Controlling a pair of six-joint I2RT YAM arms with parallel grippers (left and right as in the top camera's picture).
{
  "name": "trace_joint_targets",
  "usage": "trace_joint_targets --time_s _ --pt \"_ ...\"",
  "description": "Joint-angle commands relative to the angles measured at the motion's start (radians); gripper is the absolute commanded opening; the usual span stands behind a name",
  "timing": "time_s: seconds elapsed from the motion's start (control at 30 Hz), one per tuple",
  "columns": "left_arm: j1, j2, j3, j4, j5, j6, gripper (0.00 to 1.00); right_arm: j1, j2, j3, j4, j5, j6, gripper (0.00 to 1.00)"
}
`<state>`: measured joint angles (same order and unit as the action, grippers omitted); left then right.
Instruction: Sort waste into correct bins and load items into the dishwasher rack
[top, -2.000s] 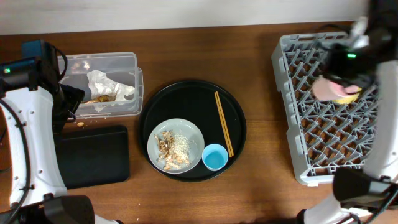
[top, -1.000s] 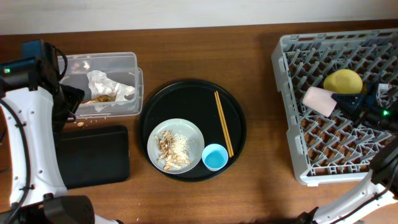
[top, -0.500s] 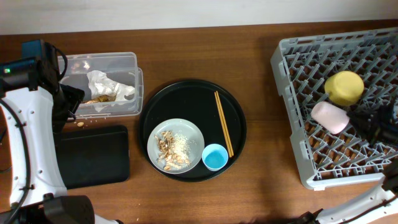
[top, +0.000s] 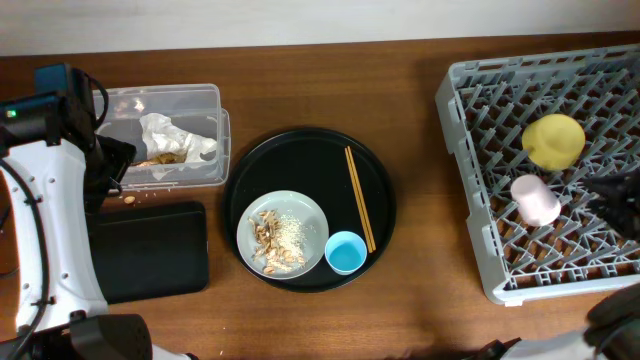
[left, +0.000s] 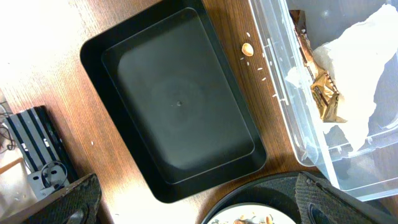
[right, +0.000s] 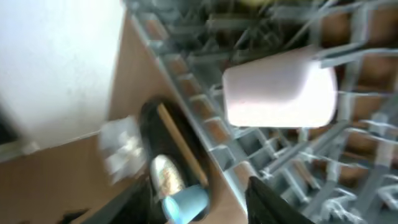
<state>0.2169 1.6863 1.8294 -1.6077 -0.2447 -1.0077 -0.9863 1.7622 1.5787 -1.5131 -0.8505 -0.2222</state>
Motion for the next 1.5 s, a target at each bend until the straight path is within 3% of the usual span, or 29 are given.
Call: trace_joint_targets --time_s 0.0,0.03,0.17,0.23,0.43,0.8,1.13,1.4,1.47 --pt "0.007 -0.025 -0.001 -0.002 -0.017 -0.010 0.99 0.058 -0.139 0.035 0.038 0.193 0.163 0.48" --pt "0.007 -0.025 -0.001 -0.002 -0.017 -0.010 0.99 0.088 -0.160 0.035 0.051 0.217 0.177 0.44" --pt "0.007 -0.025 -0.001 -0.002 -0.017 -0.010 0.99 0.270 -0.160 0.031 0.119 0.317 0.265 0.04" --pt "0.007 -0.025 -0.001 -0.002 -0.017 -0.010 0.99 0.406 -0.122 0.027 0.166 0.404 0.319 0.04" --pt "0.007 -0.025 -0.001 -0.002 -0.017 -0.010 0.99 0.609 -0.003 0.027 0.259 0.711 0.502 0.04" --pt "0.007 -0.025 -0.001 -0.002 -0.017 -0.010 0.99 0.637 0.085 0.039 0.232 0.969 0.606 0.04" --pt "0.007 -0.025 -0.001 -0.002 -0.017 -0.010 0.99 0.639 0.084 0.041 0.247 0.871 0.595 0.04" --pt "0.007 -0.025 -0.001 -0.002 -0.017 -0.010 0.99 0.639 0.085 0.070 0.267 0.725 0.457 0.04" --pt "0.007 -0.025 -0.001 -0.002 -0.017 -0.010 0.99 0.639 0.085 0.056 0.256 0.764 0.480 0.04"
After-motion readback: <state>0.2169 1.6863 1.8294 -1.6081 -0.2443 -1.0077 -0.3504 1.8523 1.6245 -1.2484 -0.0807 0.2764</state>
